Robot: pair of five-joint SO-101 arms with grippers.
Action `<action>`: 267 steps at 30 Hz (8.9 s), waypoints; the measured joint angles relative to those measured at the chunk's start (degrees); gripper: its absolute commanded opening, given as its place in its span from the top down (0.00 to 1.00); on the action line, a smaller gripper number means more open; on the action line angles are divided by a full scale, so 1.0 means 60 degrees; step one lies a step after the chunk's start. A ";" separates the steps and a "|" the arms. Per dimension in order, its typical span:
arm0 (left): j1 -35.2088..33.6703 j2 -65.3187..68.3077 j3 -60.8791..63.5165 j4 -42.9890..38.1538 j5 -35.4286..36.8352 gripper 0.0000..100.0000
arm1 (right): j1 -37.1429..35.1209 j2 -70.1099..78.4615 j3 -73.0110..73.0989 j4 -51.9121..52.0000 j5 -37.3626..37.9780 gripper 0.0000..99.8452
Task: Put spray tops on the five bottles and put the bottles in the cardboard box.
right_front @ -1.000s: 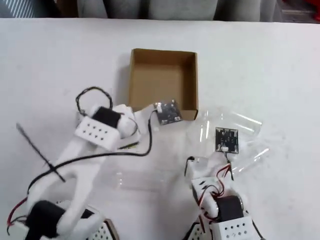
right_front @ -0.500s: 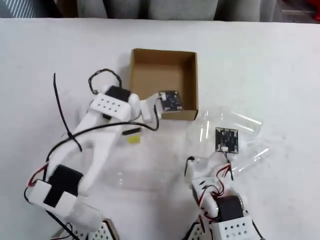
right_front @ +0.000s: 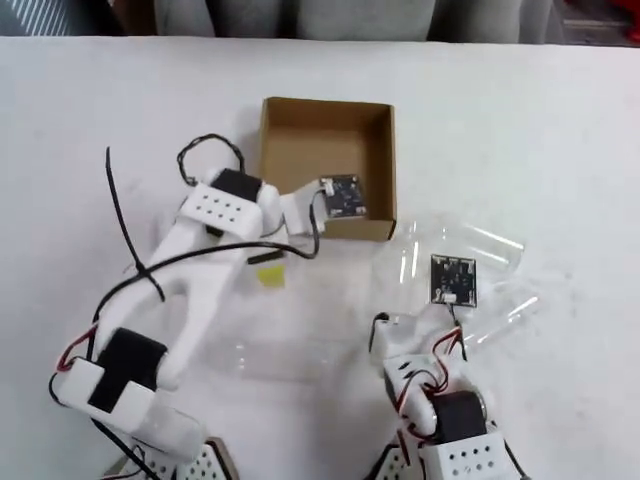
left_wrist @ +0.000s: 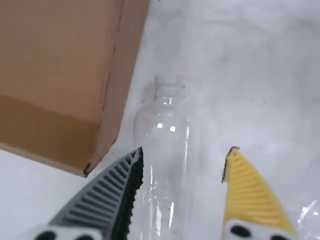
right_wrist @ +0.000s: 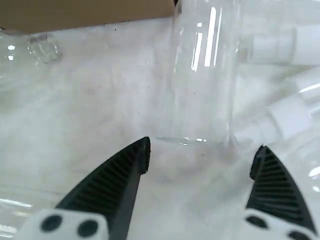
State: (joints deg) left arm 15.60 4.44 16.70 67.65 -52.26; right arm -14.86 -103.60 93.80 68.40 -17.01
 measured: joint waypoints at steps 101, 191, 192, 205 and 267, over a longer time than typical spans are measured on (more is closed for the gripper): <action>-1.0945 -0.3399 -0.0527 0.0454 0.7839 0.98 | -0.6095 1.4784 -0.9890 -0.5626 -0.0073 0.79; -0.1832 -0.5568 0.6095 -0.3458 0.9289 0.98 | 0.9509 1.6337 -1.5033 0.2227 0.9934 0.99; -0.1832 -0.5568 0.6212 -0.3634 0.9289 0.98 | 0.9919 1.6630 -1.4857 0.1788 1.0183 0.99; -0.1832 -0.5568 0.6447 -0.4440 0.9289 0.98 | 1.1253 2.0352 -1.4652 -0.1524 1.1722 0.78; -0.1832 -0.5568 0.6447 -0.4454 0.8733 0.98 | 1.1751 2.2447 -1.7319 0.0454 0.9656 0.99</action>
State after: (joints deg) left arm 4.62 -28.97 55.38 40.92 0.13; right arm 55.65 31.08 -10.11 71.12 40.92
